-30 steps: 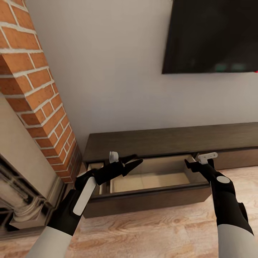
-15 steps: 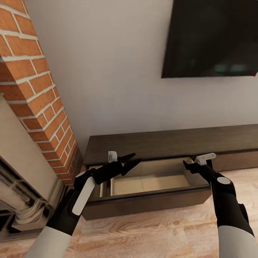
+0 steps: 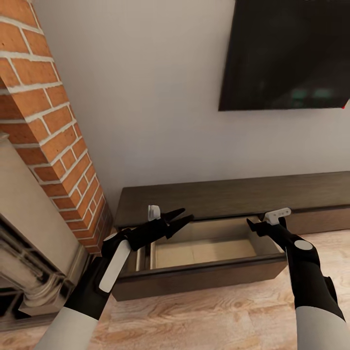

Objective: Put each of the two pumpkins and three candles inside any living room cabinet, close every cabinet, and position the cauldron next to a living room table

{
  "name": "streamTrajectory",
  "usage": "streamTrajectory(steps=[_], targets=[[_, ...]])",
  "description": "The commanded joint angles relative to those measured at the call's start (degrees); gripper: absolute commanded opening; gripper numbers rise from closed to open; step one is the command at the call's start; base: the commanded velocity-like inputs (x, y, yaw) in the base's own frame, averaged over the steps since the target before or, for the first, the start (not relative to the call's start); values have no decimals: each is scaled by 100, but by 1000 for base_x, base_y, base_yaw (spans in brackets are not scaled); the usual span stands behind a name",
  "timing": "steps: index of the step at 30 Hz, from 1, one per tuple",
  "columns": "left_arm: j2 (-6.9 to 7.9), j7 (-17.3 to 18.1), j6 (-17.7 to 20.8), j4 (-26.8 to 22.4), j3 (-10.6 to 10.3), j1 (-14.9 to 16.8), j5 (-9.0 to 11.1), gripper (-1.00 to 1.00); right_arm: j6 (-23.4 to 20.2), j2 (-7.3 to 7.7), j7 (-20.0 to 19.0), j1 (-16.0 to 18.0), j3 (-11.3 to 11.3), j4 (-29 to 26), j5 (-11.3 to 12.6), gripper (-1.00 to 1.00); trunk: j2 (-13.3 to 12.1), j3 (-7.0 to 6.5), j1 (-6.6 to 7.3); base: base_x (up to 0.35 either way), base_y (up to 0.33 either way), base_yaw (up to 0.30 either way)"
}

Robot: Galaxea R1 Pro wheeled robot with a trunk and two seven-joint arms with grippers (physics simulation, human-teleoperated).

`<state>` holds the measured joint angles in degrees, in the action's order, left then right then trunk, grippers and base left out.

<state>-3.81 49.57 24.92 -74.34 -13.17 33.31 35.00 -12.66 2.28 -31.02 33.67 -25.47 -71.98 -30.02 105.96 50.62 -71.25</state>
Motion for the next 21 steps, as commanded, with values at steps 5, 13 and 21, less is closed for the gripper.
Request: streamTrajectory(steps=[5,13,21], targets=[[-4,0,3,6,7,0,14,100,-3,-150,-4,-52,1,56,36,100,-202,-90,110,0,0,0],[153,0,-5,-21,16,0,-10,100,-1,-689,-2,-253,1,74,75,100,-523,-234,286,0,0,0],[178,1,-5,-8,8,0,-11,100,0,-743,-6,-338,6,75,76,100,-844,-377,462,0,0,0]])
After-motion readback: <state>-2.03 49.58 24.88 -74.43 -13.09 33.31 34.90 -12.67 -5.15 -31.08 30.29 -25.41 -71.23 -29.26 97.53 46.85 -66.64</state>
